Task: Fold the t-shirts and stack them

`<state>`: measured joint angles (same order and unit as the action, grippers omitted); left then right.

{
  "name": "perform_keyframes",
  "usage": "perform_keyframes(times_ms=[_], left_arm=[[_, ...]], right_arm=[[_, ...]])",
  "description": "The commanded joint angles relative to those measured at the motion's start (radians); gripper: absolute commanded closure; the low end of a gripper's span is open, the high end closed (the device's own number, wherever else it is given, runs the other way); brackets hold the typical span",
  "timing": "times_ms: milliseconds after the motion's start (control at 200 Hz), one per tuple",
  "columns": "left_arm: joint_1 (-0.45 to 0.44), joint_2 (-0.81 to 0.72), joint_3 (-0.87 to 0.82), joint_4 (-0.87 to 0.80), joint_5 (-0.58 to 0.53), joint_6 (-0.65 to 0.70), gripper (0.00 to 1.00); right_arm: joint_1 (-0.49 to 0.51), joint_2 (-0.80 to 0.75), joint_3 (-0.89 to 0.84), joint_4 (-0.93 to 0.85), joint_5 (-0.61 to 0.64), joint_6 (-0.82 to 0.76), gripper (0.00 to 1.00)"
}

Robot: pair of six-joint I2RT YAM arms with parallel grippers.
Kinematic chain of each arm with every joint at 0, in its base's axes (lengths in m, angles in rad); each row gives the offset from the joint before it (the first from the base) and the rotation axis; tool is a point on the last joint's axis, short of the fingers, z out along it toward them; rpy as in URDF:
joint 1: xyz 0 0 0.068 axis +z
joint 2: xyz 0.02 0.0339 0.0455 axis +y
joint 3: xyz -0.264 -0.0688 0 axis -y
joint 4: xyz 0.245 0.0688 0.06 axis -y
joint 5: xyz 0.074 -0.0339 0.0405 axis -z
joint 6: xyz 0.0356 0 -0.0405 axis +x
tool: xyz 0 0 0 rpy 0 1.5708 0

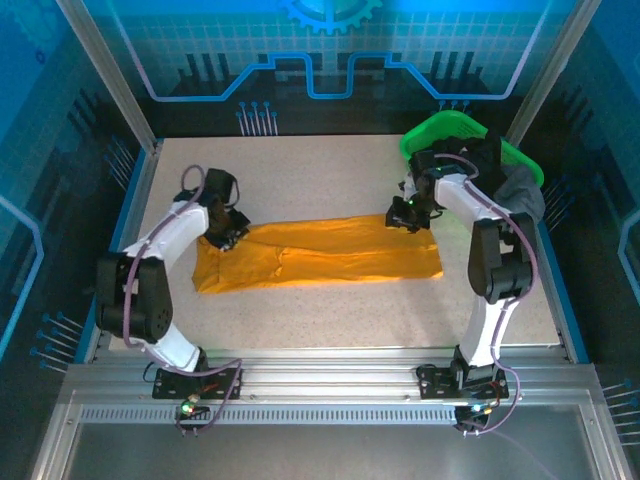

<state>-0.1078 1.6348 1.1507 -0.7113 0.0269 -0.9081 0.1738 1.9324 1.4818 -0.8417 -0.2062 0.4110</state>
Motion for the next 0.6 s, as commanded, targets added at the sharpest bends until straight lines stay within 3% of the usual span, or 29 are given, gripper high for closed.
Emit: perform_keyframes(times_ms=[0, 205, 370, 505, 595], left_arm=[[0.002, 0.078, -0.027, 0.082, 0.100, -0.202, 0.82], [0.003, 0.329, 0.151, 0.015, 0.125, -0.155, 0.84], [0.026, 0.495, 0.329, 0.031, 0.124, -0.160, 0.83], [0.012, 0.692, 0.661, 0.032, 0.166, -0.104, 0.79], [-0.015, 0.856, 0.928, 0.050, 0.238, -0.106, 0.78]], right_arm=[[-0.004, 0.089, 0.049, -0.097, 0.152, -0.042, 0.73], [0.000, 0.184, 0.057, -0.170, 0.270, -0.043, 0.75], [0.026, 0.120, -0.056, -0.195, 0.314, 0.005, 0.74], [0.089, 0.015, -0.218, -0.175, 0.243, 0.084, 0.73], [0.192, -0.022, -0.289, -0.145, 0.183, 0.140, 0.72]])
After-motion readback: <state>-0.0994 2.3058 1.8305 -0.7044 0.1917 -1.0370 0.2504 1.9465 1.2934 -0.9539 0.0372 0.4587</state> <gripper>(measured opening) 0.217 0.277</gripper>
